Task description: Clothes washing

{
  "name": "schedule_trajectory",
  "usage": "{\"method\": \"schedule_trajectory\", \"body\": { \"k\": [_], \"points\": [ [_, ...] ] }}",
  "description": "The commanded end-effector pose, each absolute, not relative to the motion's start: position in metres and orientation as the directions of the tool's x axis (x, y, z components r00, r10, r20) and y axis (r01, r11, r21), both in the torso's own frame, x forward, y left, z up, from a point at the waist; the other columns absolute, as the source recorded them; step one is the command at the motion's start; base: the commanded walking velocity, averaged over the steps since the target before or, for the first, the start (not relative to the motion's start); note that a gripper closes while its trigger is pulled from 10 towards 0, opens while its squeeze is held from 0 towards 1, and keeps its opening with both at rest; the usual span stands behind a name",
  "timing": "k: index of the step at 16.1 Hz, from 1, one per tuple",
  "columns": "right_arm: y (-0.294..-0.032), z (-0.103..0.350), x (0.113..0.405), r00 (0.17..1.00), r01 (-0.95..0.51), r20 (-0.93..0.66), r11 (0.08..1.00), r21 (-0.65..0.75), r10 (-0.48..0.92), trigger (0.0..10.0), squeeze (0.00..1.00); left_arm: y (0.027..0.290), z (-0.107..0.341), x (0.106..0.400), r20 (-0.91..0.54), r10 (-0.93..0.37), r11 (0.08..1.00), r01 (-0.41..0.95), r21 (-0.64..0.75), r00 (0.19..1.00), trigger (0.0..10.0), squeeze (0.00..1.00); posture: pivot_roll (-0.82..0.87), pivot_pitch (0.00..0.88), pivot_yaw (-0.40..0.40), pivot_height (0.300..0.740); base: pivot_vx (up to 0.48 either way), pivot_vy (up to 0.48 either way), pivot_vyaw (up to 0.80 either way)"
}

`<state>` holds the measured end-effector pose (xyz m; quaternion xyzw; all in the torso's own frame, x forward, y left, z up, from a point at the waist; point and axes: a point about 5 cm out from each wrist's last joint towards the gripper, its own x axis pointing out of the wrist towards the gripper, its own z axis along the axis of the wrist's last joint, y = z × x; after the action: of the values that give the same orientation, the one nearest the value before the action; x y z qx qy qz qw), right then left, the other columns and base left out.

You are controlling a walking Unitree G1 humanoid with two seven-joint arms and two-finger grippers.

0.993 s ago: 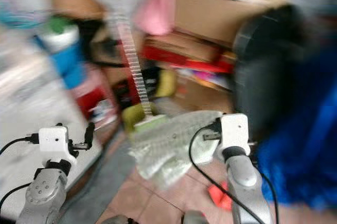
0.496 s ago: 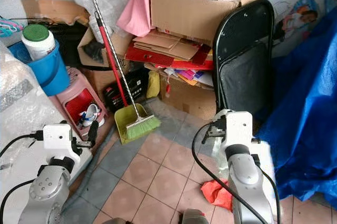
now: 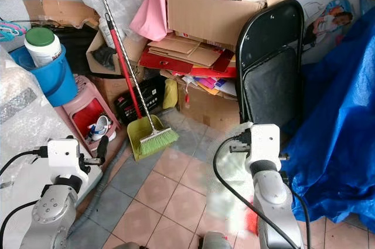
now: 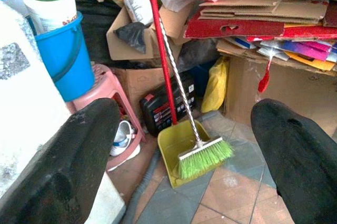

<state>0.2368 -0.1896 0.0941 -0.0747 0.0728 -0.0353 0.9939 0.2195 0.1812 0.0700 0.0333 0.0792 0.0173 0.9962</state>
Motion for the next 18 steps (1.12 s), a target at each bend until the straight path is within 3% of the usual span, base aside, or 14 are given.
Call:
{"method": "schedule_trajectory", "body": {
  "k": [1, 5, 9, 18],
  "points": [
    [-0.188, 0.100, 0.241, 0.991, 0.064, -0.108, 0.988, -0.143, -0.080, 10.0, 0.00, 0.187, 0.072, 0.222, -0.148, 0.060, 0.995, -0.048, 0.084, 0.987, 10.0, 0.00, -0.06, 0.000, 0.073, 0.740, 0.000, 0.000, 0.00],
    [-0.189, 0.099, 0.239, 0.993, 0.034, -0.110, 0.988, -0.152, -0.051, 10.0, 0.00, 0.190, 0.071, 0.220, -0.143, 0.074, 0.995, -0.064, 0.077, 0.987, 10.0, 0.00, -0.06, 0.000, 0.071, 0.740, 0.000, 0.000, 0.00],
    [-0.210, 0.090, 0.223, 0.987, 0.018, -0.153, 0.981, -0.195, -0.048, 10.0, 0.00, 0.204, 0.062, 0.192, -0.157, 0.086, 0.989, -0.065, 0.135, 0.984, 10.0, 0.00, -0.05, 0.000, 0.070, 0.740, 0.000, 0.000, 0.00],
    [-0.202, 0.089, 0.224, 0.988, -0.014, -0.152, 0.983, -0.181, -0.014, 10.0, 0.00, 0.207, 0.064, 0.188, -0.152, 0.100, 0.987, -0.079, 0.142, 0.983, 10.0, 0.00, -0.04, 0.000, 0.068, 0.740, 0.000, 0.000, 0.00]
  ]
}}
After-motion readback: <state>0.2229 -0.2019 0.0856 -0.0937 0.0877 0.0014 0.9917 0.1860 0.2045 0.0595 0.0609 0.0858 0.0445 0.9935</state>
